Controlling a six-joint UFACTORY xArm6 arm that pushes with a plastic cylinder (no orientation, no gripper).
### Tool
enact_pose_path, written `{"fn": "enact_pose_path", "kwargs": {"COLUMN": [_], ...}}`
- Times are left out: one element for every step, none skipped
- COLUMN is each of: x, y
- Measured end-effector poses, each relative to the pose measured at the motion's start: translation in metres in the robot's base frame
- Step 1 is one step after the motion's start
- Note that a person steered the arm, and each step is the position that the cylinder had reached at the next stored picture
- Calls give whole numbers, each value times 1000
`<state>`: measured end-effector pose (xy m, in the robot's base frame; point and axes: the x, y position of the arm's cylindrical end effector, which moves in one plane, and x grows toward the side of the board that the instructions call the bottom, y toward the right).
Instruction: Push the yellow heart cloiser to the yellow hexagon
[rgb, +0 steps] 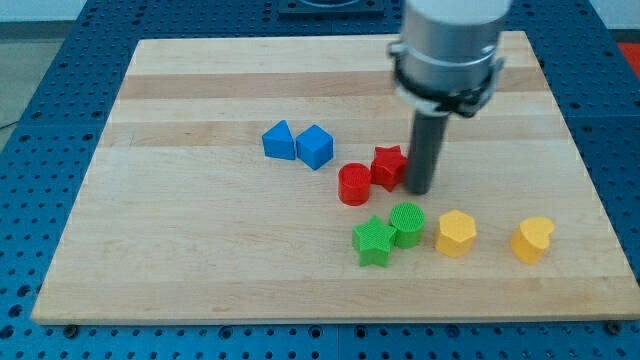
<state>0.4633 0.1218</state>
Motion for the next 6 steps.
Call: {"fn": "enact_pose_path", "kwargs": {"x": [-10, -4, 21, 76, 106, 120], "y": [83, 137, 176, 178, 162, 133]}}
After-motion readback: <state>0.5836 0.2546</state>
